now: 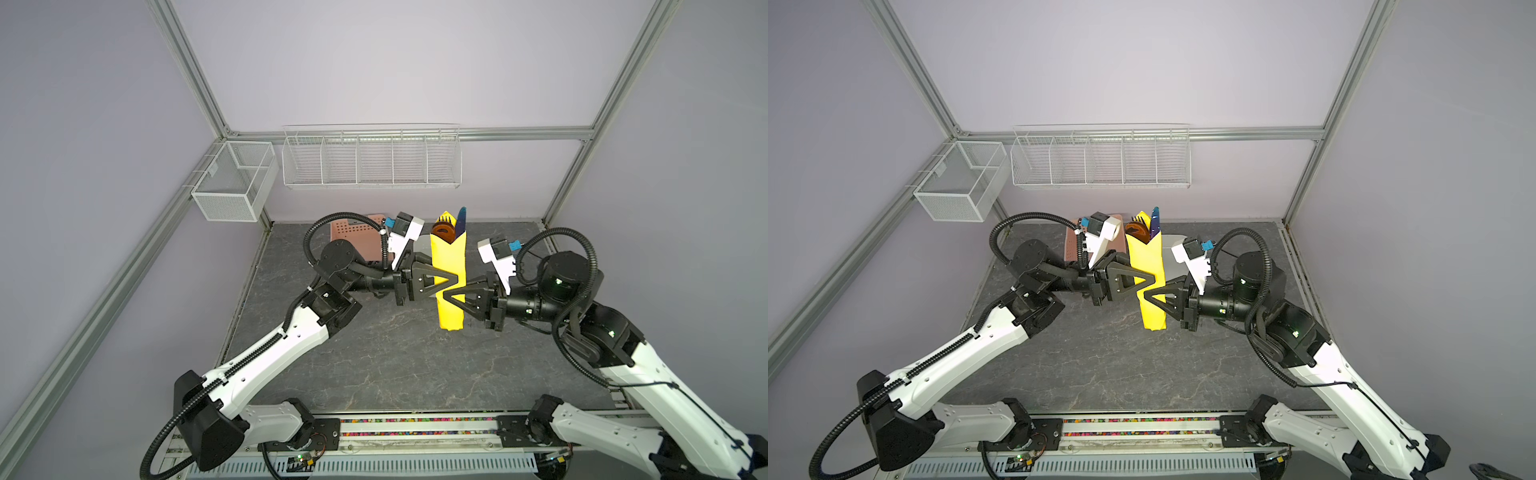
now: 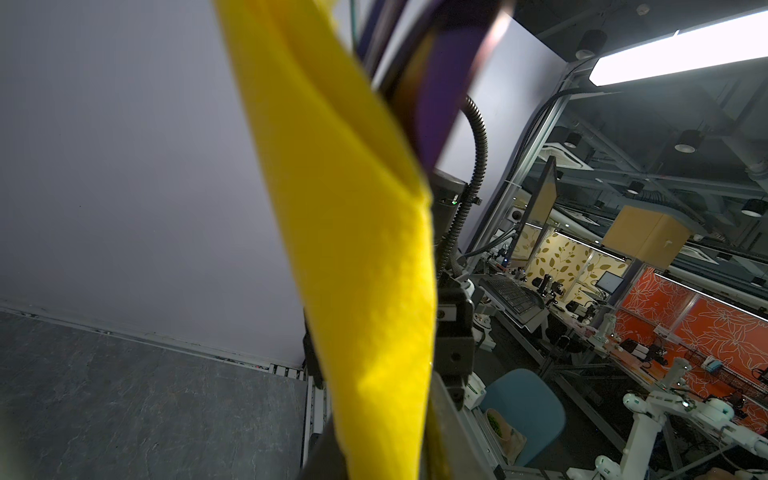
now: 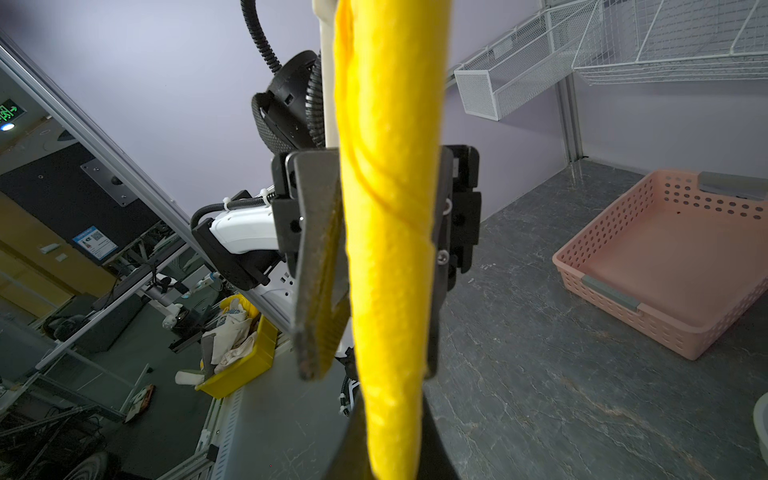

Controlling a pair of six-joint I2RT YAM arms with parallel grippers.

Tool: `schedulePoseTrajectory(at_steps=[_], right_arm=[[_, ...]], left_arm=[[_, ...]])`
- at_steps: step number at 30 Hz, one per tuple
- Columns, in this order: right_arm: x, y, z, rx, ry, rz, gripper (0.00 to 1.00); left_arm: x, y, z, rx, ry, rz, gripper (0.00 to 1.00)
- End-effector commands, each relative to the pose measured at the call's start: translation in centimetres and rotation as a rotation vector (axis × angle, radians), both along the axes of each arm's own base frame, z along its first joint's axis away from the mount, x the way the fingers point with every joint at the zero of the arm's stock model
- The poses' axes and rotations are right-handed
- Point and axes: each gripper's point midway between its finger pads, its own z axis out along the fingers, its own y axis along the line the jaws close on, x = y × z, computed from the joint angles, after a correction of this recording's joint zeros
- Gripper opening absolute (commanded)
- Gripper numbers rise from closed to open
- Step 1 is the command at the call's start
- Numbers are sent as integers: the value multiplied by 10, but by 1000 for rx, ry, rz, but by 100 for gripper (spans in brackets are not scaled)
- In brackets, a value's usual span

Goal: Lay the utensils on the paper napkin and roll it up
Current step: 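Hold the rolled bundle upright between both grippers, squeezing the napkin tight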

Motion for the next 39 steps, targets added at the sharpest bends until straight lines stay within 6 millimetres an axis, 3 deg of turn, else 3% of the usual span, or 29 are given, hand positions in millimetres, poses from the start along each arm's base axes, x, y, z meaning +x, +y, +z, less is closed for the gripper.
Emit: schedulePoseTrajectory(at_steps=[1,39], right_arm=[[7,-9,19,46,-72,-67,7],[8,-12,22,58,-76,-80,6]], left_arm=[[-19,11,8,-13,-60,-51,24],[-13,17,6,5,-54,-20,22]])
